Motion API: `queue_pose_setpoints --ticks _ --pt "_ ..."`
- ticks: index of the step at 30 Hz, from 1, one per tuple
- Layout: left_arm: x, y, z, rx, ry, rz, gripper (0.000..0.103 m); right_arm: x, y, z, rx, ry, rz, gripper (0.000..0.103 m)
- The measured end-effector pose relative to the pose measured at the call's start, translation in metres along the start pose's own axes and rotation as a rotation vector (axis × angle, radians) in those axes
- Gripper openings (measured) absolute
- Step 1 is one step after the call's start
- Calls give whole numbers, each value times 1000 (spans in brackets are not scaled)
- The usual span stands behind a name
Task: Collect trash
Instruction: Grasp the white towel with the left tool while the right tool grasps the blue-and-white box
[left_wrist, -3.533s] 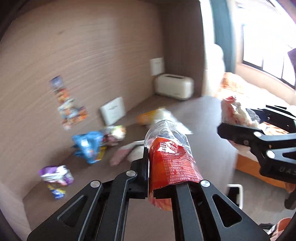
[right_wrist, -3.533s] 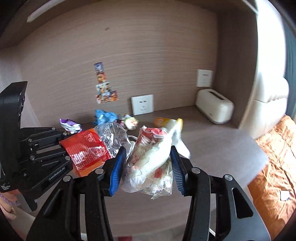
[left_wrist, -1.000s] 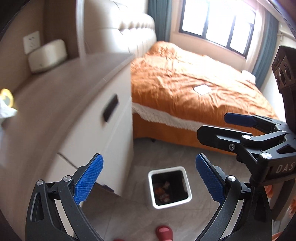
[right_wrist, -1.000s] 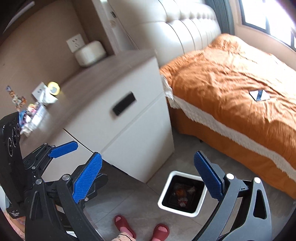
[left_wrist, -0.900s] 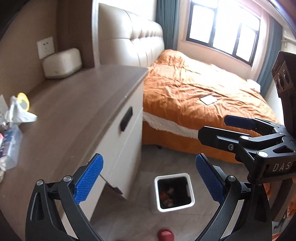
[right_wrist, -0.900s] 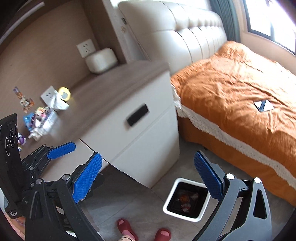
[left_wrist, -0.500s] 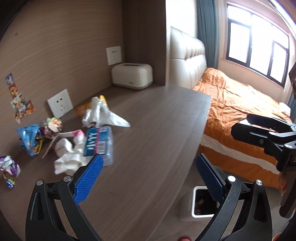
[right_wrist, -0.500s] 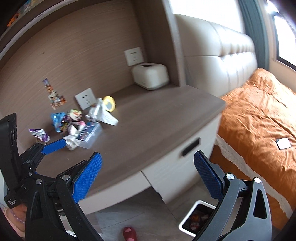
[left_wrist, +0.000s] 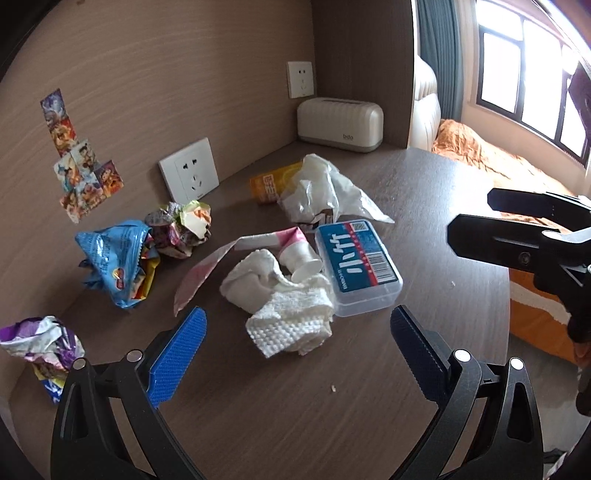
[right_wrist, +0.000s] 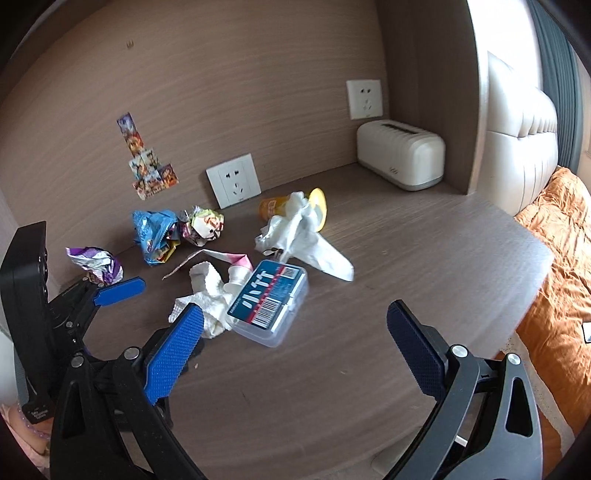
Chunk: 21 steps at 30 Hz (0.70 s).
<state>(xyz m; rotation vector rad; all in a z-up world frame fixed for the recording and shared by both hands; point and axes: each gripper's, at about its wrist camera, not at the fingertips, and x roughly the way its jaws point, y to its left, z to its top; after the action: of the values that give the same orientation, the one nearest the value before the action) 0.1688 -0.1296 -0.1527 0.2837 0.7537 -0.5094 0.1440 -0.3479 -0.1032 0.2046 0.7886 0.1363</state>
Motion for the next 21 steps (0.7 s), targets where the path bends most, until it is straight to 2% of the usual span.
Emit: queue_pose_setpoints --ticks 4,7,8,10,12,15,17,19,20,21 --pt "19 17 -2 13 31 -69 92 39 12 4 26 70 -43 99" --pt "34 22 1 32 61 -131 80 62 12 5 61 109 -82 99" --pt "39 23 3 43 72 -149 72 68 11 5 71 122 -92 99" --pt "48 25 5 66 86 -168 69 77 8 6 101 138 -83 99" --pt "56 25 6 92 101 -186 61 84 7 8 126 145 -80 99" --pt "63 23 6 123 109 -195 57 95 7 8 127 171 -112 86" --pt "64 21 6 147 106 -187 54 101 7 6 147 200 -109 67" --pt "66 21 8 149 102 -185 44 102 14 4 94 200 -159 61" --pt "66 20 9 143 97 -173 32 101 16 2 86 191 -165 60" --pt "66 19 10 137 94 -164 26 100 16 1 98 189 -163 60"
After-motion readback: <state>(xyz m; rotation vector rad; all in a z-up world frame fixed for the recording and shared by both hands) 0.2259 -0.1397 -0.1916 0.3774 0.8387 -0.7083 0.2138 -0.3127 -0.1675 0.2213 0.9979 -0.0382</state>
